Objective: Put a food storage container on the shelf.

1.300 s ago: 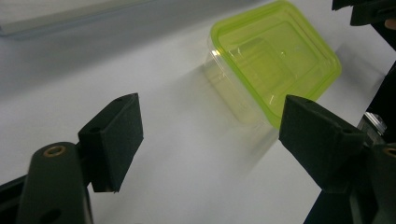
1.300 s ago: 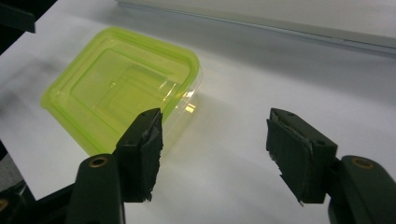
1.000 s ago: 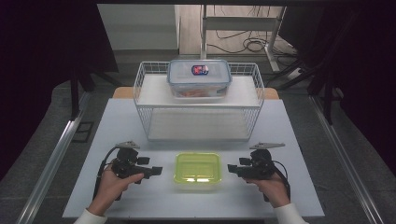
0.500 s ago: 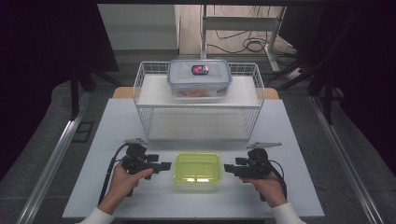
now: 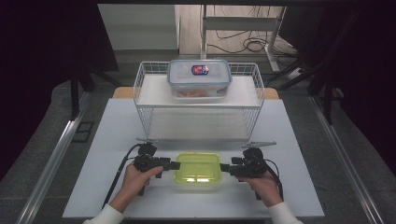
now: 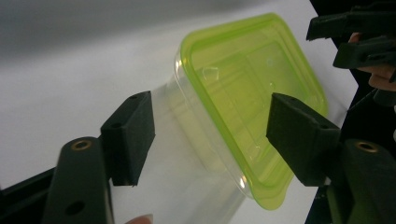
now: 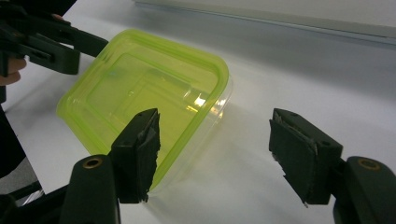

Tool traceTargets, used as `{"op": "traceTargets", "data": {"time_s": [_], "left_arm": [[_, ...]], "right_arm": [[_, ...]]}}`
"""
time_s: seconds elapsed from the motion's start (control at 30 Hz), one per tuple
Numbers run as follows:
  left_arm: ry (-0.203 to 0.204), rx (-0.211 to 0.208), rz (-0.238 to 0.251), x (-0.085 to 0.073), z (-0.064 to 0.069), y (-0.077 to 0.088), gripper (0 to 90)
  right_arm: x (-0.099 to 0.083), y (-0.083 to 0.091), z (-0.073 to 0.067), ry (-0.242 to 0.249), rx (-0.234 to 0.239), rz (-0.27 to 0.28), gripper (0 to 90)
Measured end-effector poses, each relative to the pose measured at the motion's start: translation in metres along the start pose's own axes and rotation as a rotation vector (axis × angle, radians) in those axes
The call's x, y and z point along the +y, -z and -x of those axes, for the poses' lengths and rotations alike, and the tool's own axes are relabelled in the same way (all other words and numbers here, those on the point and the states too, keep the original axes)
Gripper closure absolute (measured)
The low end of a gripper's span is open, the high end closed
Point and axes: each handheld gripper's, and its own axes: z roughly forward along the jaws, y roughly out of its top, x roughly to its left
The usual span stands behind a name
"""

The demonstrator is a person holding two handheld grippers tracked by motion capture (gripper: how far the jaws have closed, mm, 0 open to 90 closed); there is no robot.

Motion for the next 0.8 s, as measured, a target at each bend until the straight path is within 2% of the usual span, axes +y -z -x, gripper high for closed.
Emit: {"op": "traceTargets", "data": {"time_s": [0.1,0.37,0.57,0.73,0.8], "left_arm": [[0.021,-0.038,-0.006,-0.001,-0.002,-0.003,38.3],[0.059,-0.084,-0.011,-0.004,-0.004,-0.007,42.1],[0.073,-0.123,-0.014,-0.004,-0.006,-0.01,47.8],[0.066,-0.115,-0.013,-0.006,-0.003,-0.011,56.6],[0.054,-0.094,-0.015,-0.007,-0.002,-0.011,61.2]], "right_arm": [[-0.001,-0.001,0.001,-0.001,0.003,-0.004,33.2],[-0.004,-0.017,0.005,-0.031,0.024,-0.032,35.1],[-0.005,-0.026,0.006,-0.073,0.084,-0.04,40.0],[-0.006,-0.029,0.005,-0.068,0.097,-0.05,48.2],[-0.007,-0.029,0.004,-0.077,0.119,-0.047,54.2]]}}
